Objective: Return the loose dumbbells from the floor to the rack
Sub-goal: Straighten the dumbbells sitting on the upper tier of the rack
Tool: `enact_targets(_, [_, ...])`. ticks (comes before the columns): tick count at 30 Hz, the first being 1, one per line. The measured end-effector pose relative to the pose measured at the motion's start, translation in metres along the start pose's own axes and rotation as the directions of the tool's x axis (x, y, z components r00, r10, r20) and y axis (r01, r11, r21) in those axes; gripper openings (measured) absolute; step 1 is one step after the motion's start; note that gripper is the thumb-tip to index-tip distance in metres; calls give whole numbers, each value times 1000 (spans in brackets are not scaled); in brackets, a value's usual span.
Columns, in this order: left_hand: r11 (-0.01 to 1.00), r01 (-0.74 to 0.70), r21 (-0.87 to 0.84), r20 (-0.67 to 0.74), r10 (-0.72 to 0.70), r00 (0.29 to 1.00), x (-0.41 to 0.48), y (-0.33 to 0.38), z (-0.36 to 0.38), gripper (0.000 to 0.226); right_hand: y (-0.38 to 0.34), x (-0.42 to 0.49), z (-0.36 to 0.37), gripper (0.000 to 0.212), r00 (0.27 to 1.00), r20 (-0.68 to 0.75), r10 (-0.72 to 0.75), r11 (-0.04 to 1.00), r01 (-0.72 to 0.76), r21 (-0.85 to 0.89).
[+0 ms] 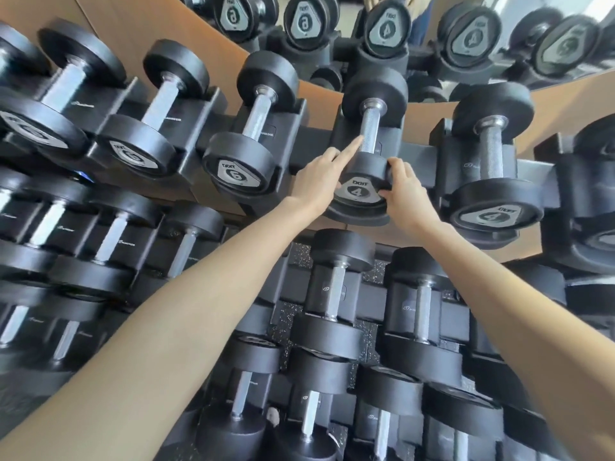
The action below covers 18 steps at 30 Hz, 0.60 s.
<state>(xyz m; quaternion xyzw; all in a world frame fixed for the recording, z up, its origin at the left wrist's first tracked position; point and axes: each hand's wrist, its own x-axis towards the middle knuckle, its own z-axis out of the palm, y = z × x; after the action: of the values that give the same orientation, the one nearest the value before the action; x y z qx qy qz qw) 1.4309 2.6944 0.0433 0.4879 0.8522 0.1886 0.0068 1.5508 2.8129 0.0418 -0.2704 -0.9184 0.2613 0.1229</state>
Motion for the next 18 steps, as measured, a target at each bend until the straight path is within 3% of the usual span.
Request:
enact_targets(4, [993,-38,110,-6,39,999,-10,-12,5,90,-4,-1,1,50,1000,-8,2,998,-3,-61])
enact_targets(9, [959,-137,250,-99,167,981,-39,-78,-15,69,-11,4,0,52,999,12,32,984,-29,-175])
enact_targets(13, [979,-118,166,-73,131,989,-47,-113,-40,63,-21,7,-4,48,994,-41,101,984,-106,-145])
enact_targets(18, [985,-167,-48,104,171,980,-14,-66,-31,82,-27,9,-10,45,991,-5,137,976,-136,-170])
